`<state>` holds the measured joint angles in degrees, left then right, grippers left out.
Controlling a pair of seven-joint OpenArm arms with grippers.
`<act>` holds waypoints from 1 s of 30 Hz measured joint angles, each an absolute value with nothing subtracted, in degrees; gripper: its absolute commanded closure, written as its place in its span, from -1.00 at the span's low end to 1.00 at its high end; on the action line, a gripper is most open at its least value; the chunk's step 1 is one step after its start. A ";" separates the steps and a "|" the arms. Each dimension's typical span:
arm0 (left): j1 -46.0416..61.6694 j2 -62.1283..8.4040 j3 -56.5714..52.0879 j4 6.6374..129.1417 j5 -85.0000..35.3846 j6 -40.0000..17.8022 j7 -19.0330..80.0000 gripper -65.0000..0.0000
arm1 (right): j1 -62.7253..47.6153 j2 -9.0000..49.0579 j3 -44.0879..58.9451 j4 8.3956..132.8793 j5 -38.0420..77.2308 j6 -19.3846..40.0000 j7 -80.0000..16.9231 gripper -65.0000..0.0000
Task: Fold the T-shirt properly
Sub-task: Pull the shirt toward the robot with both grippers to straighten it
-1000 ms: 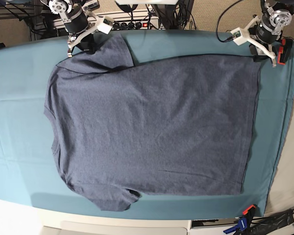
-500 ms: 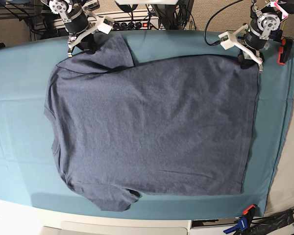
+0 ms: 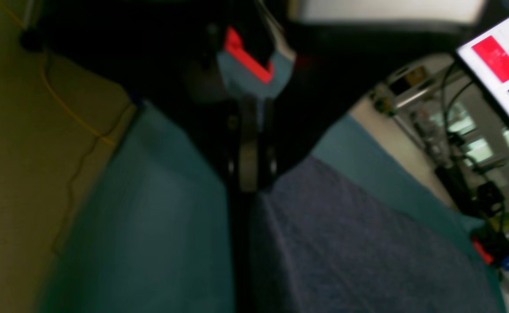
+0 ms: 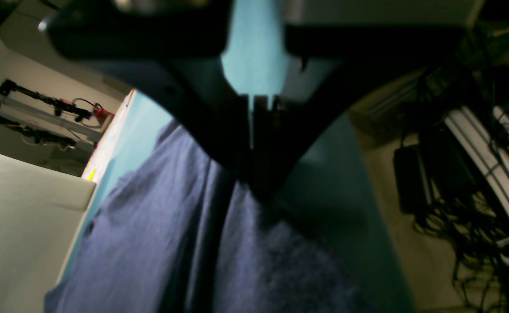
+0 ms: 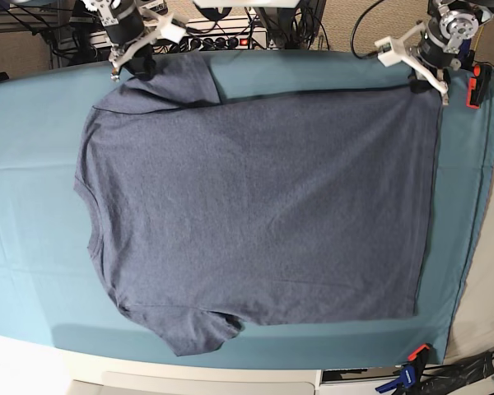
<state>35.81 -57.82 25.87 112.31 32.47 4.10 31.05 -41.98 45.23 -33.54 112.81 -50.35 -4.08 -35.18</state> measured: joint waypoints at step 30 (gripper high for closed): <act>40.07 -61.47 25.87 120.20 32.25 4.10 40.49 1.00 | -62.13 46.19 -33.39 124.90 -61.69 -7.92 -45.63 1.00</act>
